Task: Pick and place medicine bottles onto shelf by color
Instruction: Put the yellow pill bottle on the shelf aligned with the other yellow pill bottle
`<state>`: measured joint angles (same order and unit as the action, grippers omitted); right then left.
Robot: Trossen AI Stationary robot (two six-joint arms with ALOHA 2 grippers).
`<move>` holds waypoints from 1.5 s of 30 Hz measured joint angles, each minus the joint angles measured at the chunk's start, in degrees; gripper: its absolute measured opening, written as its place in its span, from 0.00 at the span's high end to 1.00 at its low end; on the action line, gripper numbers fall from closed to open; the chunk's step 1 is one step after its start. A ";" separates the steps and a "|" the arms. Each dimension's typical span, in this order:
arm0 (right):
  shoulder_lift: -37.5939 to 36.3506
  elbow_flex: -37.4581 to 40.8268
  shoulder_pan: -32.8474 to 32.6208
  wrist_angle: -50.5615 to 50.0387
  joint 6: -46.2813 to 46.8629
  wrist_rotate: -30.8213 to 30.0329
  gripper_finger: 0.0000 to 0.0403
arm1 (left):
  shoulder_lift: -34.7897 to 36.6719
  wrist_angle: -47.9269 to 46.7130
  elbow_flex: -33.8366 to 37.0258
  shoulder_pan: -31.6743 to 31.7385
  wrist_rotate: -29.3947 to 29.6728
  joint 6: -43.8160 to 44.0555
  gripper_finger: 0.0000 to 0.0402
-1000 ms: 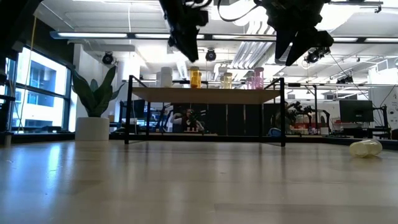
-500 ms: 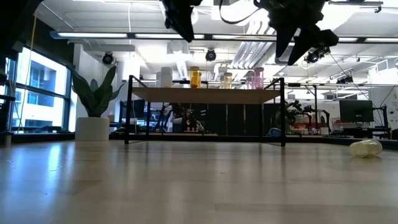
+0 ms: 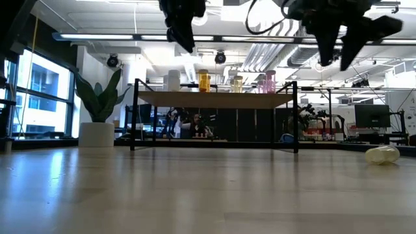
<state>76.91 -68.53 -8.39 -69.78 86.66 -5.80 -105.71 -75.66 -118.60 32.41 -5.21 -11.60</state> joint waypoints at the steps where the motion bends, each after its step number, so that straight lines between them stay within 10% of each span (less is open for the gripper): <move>1: 0.27 0.00 -0.74 -0.61 1.66 0.00 0.61 | 0.35 0.30 1.29 -0.14 -0.36 0.01 0.61; 29: 14.31 0.00 -15.79 -6.38 44.17 -0.29 0.61 | 23.71 23.48 24.15 -0.18 -1.67 -0.10 0.61; 45: 19.89 0.04 -14.75 -0.69 37.59 -9.78 0.61 | 23.69 34.39 24.15 -0.18 -1.67 -2.09 0.61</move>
<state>96.80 -68.49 -23.14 -70.47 124.25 -15.58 -82.02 -41.28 -94.45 32.23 -6.87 -13.69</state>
